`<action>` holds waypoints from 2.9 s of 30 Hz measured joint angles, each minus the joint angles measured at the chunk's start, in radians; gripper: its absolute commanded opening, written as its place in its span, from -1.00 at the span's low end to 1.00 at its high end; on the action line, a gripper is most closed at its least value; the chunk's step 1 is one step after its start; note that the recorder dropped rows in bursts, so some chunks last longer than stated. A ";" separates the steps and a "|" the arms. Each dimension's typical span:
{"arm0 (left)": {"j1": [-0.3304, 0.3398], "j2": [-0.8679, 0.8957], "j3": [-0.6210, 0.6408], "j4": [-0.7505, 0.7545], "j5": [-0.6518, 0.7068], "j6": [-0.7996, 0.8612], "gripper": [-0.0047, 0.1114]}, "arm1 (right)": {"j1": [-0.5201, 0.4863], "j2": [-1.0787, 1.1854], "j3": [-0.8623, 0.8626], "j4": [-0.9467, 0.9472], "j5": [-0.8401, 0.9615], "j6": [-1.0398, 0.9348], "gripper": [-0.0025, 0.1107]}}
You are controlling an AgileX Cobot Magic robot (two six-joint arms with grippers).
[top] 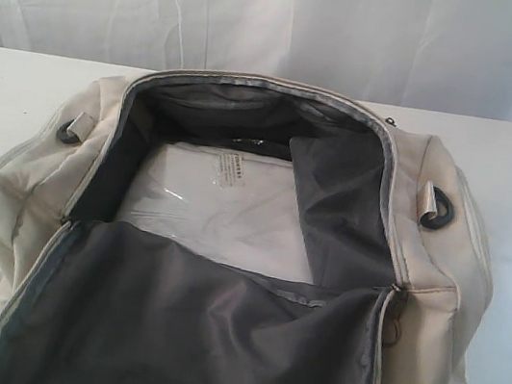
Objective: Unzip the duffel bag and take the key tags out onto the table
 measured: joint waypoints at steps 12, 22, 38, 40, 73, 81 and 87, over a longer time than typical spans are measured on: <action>0.000 0.000 0.000 0.000 0.000 0.000 -0.92 | -0.070 0.000 0.000 0.104 0.000 0.000 -0.96; 0.000 0.000 0.000 0.000 0.000 0.000 -0.92 | -0.067 0.000 0.000 0.104 0.000 0.000 -0.96; 0.002 0.000 0.000 0.000 0.000 0.000 -0.92 | -0.029 0.000 0.000 0.104 0.000 0.000 -0.96; 0.002 0.000 0.000 0.000 0.000 0.000 -0.92 | -0.029 0.000 0.000 0.104 0.000 0.000 -0.96; 0.049 0.000 0.000 0.000 0.000 0.000 -0.92 | -0.029 0.000 0.000 0.104 0.000 0.000 -0.96; 0.049 0.000 0.000 0.000 0.000 0.000 -0.92 | -0.029 0.000 0.000 0.104 0.000 0.000 -0.96; 0.049 0.000 0.000 0.000 0.000 0.000 -0.92 | -0.029 0.000 0.000 0.104 0.000 0.000 -0.96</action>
